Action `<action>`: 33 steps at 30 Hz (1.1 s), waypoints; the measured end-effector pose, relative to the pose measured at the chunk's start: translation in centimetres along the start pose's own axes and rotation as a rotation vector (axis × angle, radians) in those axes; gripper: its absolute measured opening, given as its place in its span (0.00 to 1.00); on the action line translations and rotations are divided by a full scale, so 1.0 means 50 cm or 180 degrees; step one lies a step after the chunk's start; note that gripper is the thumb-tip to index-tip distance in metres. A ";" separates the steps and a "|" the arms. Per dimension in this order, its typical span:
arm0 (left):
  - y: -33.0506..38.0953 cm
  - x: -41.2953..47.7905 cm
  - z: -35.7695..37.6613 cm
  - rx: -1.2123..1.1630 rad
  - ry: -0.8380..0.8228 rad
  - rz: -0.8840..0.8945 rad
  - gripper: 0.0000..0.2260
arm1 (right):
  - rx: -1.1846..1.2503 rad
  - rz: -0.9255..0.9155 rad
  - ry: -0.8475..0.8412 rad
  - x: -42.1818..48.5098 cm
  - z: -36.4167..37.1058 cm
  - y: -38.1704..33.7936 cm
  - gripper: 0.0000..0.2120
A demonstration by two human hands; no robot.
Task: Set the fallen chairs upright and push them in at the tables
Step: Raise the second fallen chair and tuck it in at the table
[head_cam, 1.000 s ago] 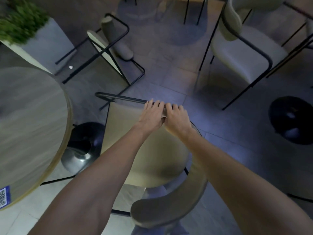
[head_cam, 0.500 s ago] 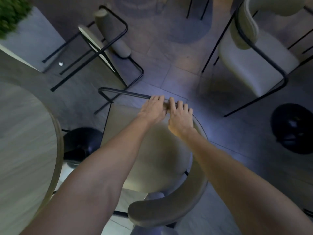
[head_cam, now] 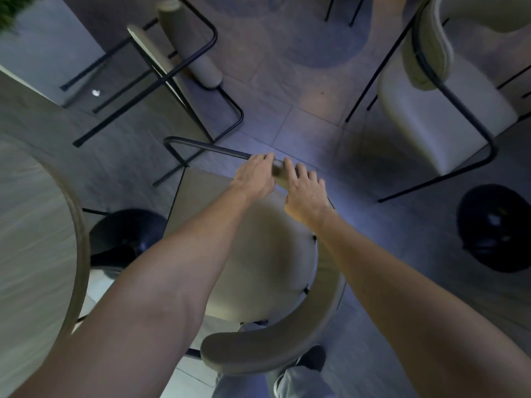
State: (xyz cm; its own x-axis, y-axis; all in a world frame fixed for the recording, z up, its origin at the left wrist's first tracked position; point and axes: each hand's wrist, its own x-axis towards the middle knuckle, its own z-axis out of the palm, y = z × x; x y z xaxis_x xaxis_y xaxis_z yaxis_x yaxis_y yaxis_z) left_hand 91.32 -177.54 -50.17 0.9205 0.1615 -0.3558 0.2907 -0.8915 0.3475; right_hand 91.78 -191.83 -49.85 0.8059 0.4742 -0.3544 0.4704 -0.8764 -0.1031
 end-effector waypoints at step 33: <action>0.336 -0.565 0.190 -0.0738 0.0708 -0.2411 0.21 | -0.1751 -0.3165 -0.0740 -0.315 -0.132 0.116 0.36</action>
State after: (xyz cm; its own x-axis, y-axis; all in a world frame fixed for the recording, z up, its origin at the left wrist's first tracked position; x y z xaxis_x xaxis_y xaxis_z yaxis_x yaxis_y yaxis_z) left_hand 67.70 -201.12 -42.53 0.4764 0.7860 -0.3940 0.8780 -0.4011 0.2613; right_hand 84.17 -203.85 -38.73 -0.0657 0.8564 -0.5120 0.9978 0.0562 -0.0341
